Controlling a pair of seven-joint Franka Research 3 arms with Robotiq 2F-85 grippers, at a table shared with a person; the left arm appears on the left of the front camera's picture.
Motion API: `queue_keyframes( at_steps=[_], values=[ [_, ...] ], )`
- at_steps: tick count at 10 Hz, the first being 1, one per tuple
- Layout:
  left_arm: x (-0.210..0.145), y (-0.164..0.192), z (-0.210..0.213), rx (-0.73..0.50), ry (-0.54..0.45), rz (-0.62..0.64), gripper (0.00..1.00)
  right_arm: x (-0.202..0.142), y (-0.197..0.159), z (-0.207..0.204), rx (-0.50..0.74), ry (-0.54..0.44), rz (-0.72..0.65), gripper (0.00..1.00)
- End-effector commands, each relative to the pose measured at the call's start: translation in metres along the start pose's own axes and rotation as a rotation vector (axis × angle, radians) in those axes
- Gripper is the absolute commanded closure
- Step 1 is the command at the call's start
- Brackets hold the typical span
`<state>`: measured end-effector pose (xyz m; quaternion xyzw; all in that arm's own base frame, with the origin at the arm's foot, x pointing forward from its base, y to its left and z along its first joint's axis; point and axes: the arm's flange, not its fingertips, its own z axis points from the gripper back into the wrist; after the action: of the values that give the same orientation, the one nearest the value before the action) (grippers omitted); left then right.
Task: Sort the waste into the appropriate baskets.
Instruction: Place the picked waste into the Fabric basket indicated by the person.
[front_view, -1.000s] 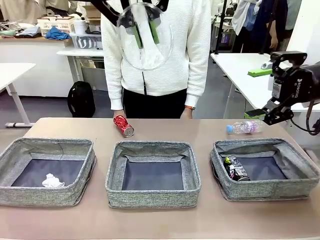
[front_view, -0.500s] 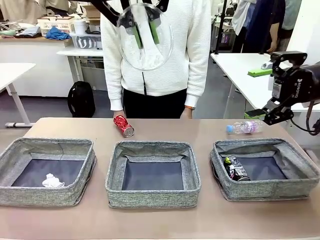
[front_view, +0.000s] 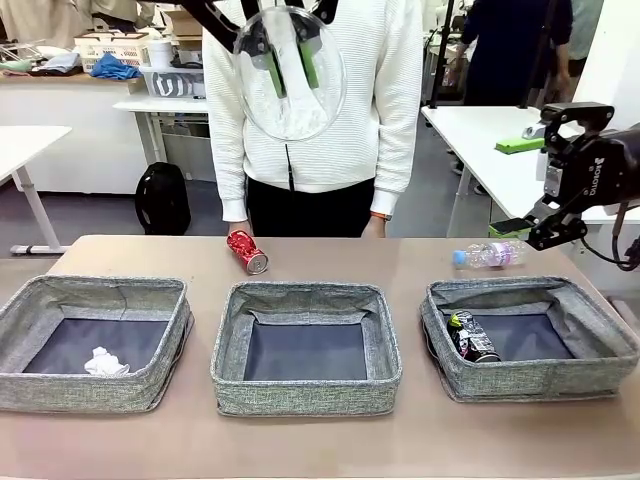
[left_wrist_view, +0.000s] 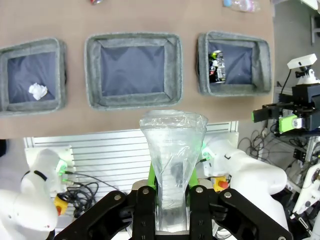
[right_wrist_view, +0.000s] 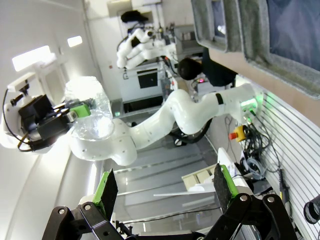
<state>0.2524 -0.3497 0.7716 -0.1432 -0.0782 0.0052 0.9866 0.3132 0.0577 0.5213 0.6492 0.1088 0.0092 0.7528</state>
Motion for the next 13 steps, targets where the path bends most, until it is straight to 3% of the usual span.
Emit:
queue_keyframes(
  at_steps=[1, 13],
  values=[
    [-0.0008, 0.0022, 0.0031, 0.005, -0.010, -0.017, 0.76, 0.0001, 0.0022, -0.0006, 0.022, -0.001, 0.006, 0.00],
    [-0.0008, 0.0022, 0.0031, 0.005, -0.010, -0.017, 0.76, 0.0001, 0.0022, -0.0006, 0.022, -0.001, 0.006, 0.00]
  ],
)
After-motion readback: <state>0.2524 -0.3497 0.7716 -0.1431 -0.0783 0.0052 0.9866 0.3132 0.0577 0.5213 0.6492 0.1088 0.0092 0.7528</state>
